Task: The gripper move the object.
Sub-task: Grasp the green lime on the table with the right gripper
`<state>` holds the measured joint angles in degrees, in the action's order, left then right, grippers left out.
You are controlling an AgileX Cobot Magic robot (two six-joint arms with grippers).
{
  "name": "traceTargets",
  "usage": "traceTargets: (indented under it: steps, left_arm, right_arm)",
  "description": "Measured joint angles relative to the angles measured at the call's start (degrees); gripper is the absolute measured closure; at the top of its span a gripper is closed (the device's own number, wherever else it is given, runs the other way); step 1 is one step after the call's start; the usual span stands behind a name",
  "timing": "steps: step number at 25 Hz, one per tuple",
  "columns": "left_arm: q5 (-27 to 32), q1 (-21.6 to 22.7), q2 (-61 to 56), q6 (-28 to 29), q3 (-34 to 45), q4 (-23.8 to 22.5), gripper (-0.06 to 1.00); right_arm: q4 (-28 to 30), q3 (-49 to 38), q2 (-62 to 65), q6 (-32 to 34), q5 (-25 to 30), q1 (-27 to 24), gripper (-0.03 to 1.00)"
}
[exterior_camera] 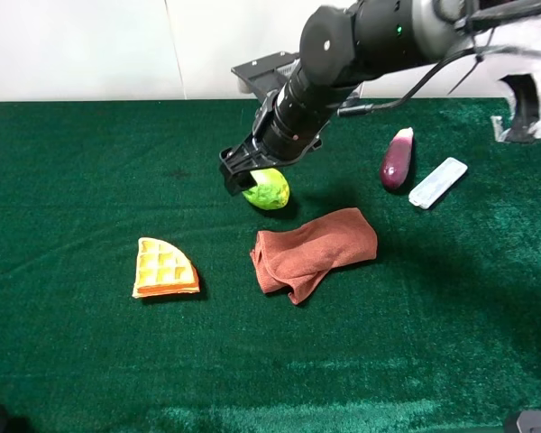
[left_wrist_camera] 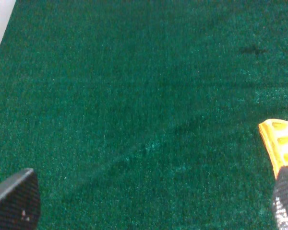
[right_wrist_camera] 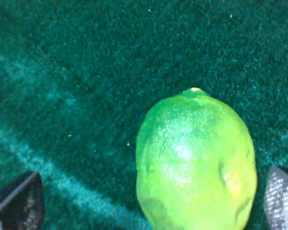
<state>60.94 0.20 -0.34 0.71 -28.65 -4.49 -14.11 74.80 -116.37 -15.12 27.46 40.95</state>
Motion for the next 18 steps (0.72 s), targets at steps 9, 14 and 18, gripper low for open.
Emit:
traceTargets:
  steps: [9, 14, 18]
  left_arm:
    - [0.00, 0.00, 0.00, 0.00, 0.00, 0.00, -0.03]
    - [0.00, 0.00, 0.00, 0.00, 0.00, 0.00, -0.03]
    - [0.00, 0.00, 0.00, 0.00, 0.00, 0.00, -0.03]
  right_arm:
    - [3.28, 0.02, -3.92, 1.22, -3.28, 0.00, 0.27]
    - [4.34, 0.12, -5.91, 1.40, -3.71, 0.00, 0.27]
    - [5.33, 0.18, -6.71, 1.47, -4.10, 0.00, 0.27]
